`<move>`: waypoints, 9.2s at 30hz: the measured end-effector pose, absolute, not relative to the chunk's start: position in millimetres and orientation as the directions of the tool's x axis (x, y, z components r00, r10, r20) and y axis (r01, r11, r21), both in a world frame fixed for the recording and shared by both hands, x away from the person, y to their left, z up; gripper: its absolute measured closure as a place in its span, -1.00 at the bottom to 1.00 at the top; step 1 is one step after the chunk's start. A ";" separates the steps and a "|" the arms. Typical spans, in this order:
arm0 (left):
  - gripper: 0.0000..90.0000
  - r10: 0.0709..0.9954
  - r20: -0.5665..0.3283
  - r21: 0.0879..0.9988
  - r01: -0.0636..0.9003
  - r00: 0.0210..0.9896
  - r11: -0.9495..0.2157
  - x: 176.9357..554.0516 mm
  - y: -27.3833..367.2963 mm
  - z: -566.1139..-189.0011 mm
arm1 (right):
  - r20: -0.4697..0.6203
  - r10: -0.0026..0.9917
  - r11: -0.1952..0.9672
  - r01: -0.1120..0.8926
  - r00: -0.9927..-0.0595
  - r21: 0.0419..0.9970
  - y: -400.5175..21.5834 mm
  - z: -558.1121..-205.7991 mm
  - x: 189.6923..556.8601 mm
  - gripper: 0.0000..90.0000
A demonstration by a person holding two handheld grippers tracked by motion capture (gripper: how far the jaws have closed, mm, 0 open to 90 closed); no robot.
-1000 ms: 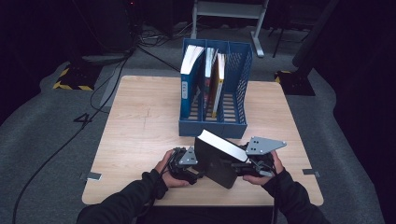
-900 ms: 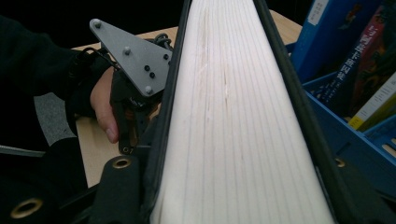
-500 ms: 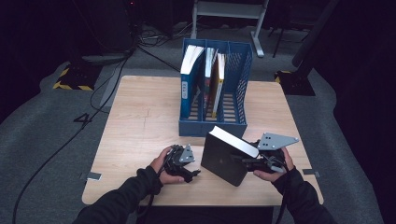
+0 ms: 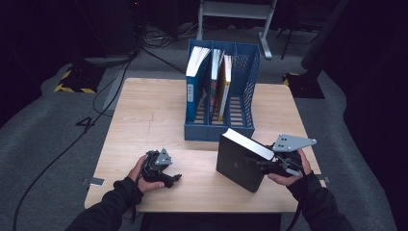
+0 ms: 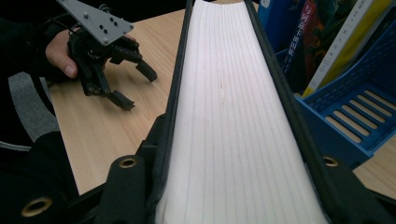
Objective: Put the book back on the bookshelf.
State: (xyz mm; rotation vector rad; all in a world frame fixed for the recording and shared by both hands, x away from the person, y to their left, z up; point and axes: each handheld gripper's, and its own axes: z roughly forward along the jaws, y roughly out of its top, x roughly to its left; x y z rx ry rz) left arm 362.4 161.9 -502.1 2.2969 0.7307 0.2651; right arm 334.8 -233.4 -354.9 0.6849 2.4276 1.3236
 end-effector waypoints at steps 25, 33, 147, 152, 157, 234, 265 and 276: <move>-0.67 0.564 -0.014 0.688 0.417 0.826 -0.594 365.6 163.1 -504.1 | -0.087 0.565 0.480 0.241 -0.820 0.844 -234.8 -325.3 335.2 0.18; -0.67 0.564 -0.014 0.688 0.417 0.826 -0.594 365.6 163.1 -504.1 | -0.117 0.601 0.452 0.215 -0.790 0.866 -244.7 -300.2 336.1 0.18; -0.71 0.550 -0.010 0.683 0.407 0.835 -0.606 367.8 158.8 -504.0 | 0.033 0.967 0.066 0.372 -0.254 0.926 -180.4 -328.5 574.0 0.18; -0.71 0.549 -0.011 0.683 0.408 0.835 -0.606 367.6 158.8 -504.0 | 0.038 0.968 0.056 0.361 -0.250 0.931 -180.2 -334.9 576.6 0.18; -0.71 0.548 -0.011 0.683 0.407 0.837 -0.607 367.7 158.8 -504.0 | 0.036 0.968 0.059 0.365 -0.249 0.929 -179.7 -342.7 578.8 0.17; -0.70 0.543 -0.013 0.685 0.403 0.840 -0.607 367.0 158.2 -504.2 | -0.055 0.866 0.320 0.468 -0.497 0.824 -219.2 -411.6 511.2 0.12; -0.70 0.542 -0.013 0.685 0.402 0.840 -0.607 367.2 157.9 -504.2 | -0.042 0.900 0.298 0.540 -0.435 0.787 -190.9 -409.1 560.2 0.08; -0.70 0.542 -0.013 0.686 0.402 0.840 -0.607 367.2 157.9 -504.2 | -0.034 0.896 0.303 0.554 -0.442 0.775 -189.2 -409.9 572.0 0.00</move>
